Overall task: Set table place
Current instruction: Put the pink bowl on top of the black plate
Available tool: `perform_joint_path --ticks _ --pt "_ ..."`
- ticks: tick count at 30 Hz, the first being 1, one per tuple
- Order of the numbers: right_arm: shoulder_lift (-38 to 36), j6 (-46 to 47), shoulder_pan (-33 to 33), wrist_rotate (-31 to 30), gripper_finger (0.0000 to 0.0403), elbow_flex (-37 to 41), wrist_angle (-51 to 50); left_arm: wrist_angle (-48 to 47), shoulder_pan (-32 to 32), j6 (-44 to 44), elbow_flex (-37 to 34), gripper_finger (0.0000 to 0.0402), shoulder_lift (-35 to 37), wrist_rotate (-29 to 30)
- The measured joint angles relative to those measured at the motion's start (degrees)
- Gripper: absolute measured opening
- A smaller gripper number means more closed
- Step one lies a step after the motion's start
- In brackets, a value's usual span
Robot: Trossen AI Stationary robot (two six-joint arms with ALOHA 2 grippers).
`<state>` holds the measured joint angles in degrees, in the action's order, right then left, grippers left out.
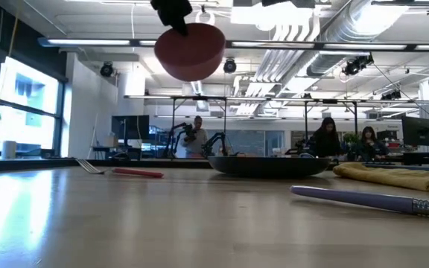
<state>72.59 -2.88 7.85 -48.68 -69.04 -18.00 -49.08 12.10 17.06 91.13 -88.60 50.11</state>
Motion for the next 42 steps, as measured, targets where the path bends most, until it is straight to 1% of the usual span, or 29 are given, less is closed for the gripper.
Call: perform_joint_path --ticks 2,4,7,11,14,17,21,25,27,34,39,42 --pt "4.1 -2.8 -0.2 -0.4 0.0000 -4.9 -2.1 0.0 0.8 0.6 0.0 0.0000 0.0 -0.1" --pt "7.9 -3.2 -0.8 -0.4 0.0000 -9.4 -4.1 0.0 1.2 0.7 0.0 0.0000 0.0 -0.5" --pt "12.2 -2.7 -2.0 1.9 0.0006 -15.5 -9.8 0.0 1.2 1.1 0.0 0.0000 0.0 -0.4" --pt "16.0 1.4 -3.9 5.2 0.0037 -21.3 -18.2 0.1 1.1 2.2 0.0 0.0000 0.0 -0.1" --pt "17.5 4.7 -5.3 6.2 0.0069 -22.9 -22.7 0.1 1.1 2.6 0.0 0.0000 0.0 0.1" --pt "17.9 5.8 -6.1 7.2 0.0099 -22.7 -22.4 0.2 1.1 3.2 0.0 0.0000 0.0 0.2" --pt "18.5 5.5 -6.4 7.5 0.0130 -20.4 -17.2 0.7 1.1 3.3 0.0 0.0000 0.0 0.2" --pt "18.7 4.2 -6.7 7.5 0.0149 -17.9 -10.9 2.6 1.0 4.2 0.0 0.0000 0.0 0.2" --pt "18.7 4.1 -6.9 7.4 0.0154 -16.4 -7.3 3.0 1.0 4.2 0.0 0.0000 0.0 -0.2" --pt "18.7 5.6 -8.7 7.3 0.0158 -13.1 -6.5 3.0 1.0 4.0 0.0 0.0000 0.0 -1.0" --pt "18.6 6.4 -9.8 9.0 0.0158 -9.6 0.6 3.1 1.0 3.7 0.0 0.0000 0.0 -1.3" --pt "18.7 4.6 -10.3 9.3 0.0158 -7.8 5.3 3.2 1.0 3.7 0.0 0.0000 0.0 -1.5"
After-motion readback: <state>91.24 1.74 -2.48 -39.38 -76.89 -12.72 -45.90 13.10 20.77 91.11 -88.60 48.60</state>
